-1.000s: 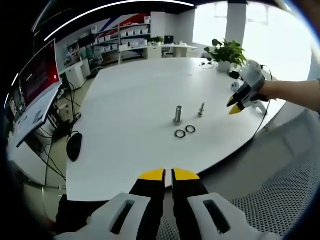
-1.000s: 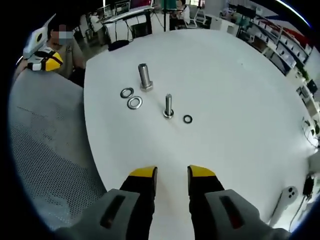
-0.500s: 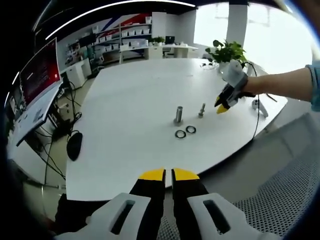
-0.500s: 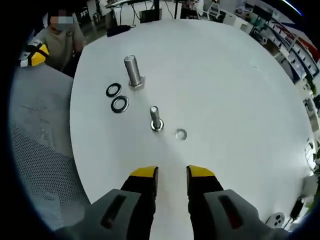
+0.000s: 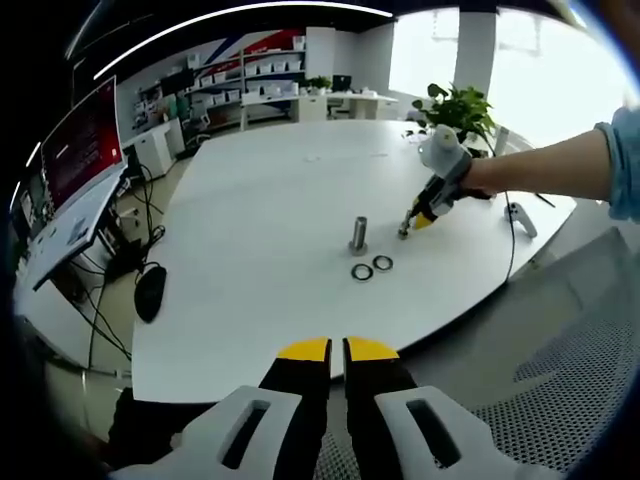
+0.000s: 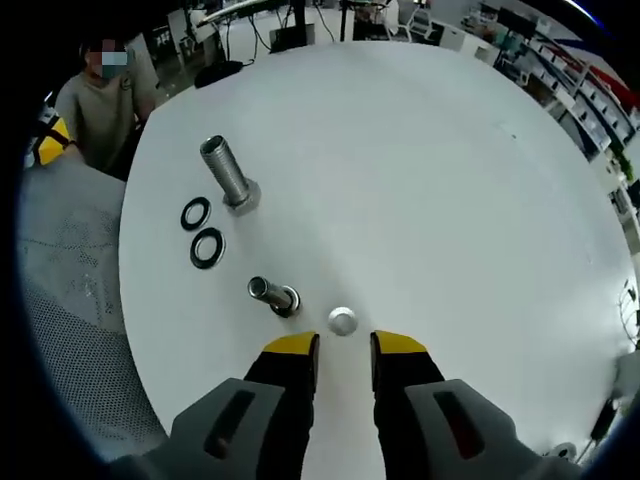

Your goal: Place the washer onto the threaded stud by aligning its center hole with the stud, sliding it down to the base, and recovering from edge contact or off-axis alignment until the washer reaches the visible bottom stop.

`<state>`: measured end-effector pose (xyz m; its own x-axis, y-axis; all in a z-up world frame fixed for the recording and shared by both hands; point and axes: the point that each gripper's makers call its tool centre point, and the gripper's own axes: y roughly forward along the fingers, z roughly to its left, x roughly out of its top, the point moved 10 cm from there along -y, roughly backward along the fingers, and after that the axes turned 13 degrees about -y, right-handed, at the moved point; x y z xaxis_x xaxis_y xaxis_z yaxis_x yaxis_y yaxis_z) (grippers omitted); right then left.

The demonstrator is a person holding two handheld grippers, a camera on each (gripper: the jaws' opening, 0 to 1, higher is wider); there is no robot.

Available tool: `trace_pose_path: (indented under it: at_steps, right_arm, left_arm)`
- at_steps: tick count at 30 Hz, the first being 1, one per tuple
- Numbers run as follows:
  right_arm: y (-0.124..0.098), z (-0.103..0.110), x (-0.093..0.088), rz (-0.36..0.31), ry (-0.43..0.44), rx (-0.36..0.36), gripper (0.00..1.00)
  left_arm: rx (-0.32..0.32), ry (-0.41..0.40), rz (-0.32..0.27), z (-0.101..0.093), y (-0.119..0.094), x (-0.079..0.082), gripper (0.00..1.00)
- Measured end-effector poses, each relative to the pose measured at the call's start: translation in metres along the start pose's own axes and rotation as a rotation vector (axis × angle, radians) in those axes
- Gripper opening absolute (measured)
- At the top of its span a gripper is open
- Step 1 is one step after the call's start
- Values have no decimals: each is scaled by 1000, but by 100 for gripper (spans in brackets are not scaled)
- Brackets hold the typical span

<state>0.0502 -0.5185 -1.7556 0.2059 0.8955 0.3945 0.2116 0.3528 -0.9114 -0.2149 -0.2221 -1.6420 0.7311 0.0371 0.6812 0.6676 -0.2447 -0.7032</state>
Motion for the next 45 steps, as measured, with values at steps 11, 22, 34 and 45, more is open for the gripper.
trace_pose_path:
  at_steps: [11, 22, 34, 45]
  right_arm:
    - [7, -1, 2, -9, 9, -2, 21]
    - [5, 4, 0, -8, 34, -33, 15]
    - [-20, 11, 2, -82, 84, -61, 15]
    - [-41, 21, 6, -166, 53, -138, 15]
  left_arm:
    - [2, -1, -5, 0, 0, 0, 2]
    - [6, -5, -13, 0, -1, 0, 2]
    - [9, -10, -21, 1, -1, 1, 2]
    - [9, -11, -29, 0, -1, 1, 2]
